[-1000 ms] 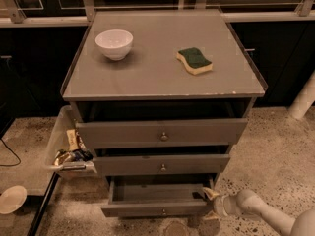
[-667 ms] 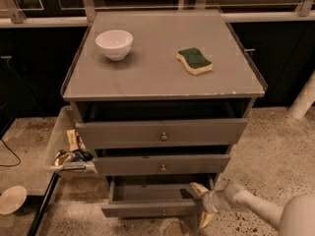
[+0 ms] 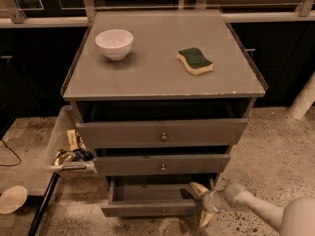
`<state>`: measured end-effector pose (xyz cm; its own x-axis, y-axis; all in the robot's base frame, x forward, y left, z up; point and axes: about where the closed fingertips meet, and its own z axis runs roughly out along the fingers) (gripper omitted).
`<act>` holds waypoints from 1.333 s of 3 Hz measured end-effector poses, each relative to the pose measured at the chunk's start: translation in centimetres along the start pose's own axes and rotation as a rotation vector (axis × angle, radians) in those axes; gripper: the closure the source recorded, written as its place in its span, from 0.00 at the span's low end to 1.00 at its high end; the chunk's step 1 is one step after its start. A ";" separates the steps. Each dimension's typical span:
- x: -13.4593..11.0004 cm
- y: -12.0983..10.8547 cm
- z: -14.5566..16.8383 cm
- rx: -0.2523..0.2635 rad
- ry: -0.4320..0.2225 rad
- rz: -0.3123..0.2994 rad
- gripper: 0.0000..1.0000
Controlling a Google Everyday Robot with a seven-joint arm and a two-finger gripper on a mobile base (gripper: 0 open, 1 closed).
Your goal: Open bottom drawer
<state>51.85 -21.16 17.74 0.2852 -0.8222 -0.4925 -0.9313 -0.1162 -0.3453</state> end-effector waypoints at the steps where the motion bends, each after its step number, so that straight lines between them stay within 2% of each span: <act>1: 2.0 1.0 0.2 0.035 -0.054 0.060 0.00; 2: 3.5 1.7 0.5 0.043 -0.083 0.102 0.00; 3: 3.7 1.5 0.5 0.046 -0.082 0.104 0.00; 4: 3.7 1.5 0.5 0.046 -0.082 0.104 0.19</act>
Offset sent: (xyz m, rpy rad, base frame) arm -0.0037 -0.0477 -0.0402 0.1557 0.0502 -0.1143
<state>51.58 -24.12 15.00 0.2072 -0.7798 -0.5907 -0.9459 -0.0058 -0.3243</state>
